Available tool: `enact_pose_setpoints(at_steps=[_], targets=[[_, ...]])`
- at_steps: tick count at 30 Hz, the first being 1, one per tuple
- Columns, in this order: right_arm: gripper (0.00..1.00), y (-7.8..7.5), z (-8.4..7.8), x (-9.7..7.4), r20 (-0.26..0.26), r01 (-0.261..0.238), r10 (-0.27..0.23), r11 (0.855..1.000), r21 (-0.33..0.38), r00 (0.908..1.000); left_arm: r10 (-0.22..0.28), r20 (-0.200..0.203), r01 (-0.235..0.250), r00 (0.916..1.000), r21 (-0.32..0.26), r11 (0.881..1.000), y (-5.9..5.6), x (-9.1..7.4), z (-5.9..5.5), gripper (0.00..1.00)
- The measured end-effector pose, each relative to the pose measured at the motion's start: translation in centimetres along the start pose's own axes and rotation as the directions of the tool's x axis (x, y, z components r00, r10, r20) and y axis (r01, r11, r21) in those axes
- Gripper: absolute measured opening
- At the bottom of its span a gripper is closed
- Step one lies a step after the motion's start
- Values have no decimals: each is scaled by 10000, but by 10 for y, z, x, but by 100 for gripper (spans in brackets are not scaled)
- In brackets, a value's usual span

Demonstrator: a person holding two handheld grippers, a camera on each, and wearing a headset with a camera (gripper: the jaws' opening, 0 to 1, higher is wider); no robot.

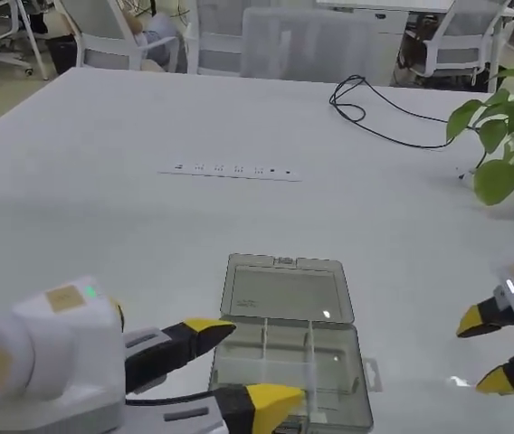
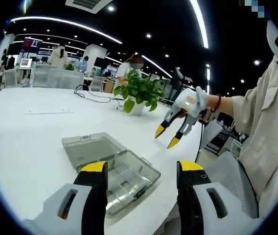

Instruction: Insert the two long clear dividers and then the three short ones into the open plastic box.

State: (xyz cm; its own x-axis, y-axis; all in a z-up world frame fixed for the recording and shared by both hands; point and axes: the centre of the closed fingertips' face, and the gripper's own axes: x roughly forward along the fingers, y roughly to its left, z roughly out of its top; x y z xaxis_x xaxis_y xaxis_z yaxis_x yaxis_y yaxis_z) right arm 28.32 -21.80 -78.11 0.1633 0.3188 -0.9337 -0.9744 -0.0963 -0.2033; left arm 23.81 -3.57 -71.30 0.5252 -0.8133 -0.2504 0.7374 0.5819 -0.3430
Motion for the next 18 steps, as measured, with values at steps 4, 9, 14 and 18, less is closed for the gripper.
enact_pose_setpoints(at_steps=[4, 9, 14, 18], targets=[[32, -5, 24, 2, 280, 335, -321, 9982, -499, 9991, -67, 105, 70, 9999, -370, 9993, 2, 1, 0, 51], [32, -4, 59, 5, 812, 482, -412, 9951, -858, 9958, -169, 6, 169, 9999, -835, 9964, 4, 4, -1, 44], [32, -3, 85, 9, 1187, 629, -483, 9905, -1226, 9918, -323, 37, 325, 9995, -1474, 9886, 4, 7, -1, 39], [32, 1, 105, 14, 1410, 657, -427, 9844, -1631, 9891, -328, 19, 326, 9995, -1904, 9812, 4, 11, -3, 35]])
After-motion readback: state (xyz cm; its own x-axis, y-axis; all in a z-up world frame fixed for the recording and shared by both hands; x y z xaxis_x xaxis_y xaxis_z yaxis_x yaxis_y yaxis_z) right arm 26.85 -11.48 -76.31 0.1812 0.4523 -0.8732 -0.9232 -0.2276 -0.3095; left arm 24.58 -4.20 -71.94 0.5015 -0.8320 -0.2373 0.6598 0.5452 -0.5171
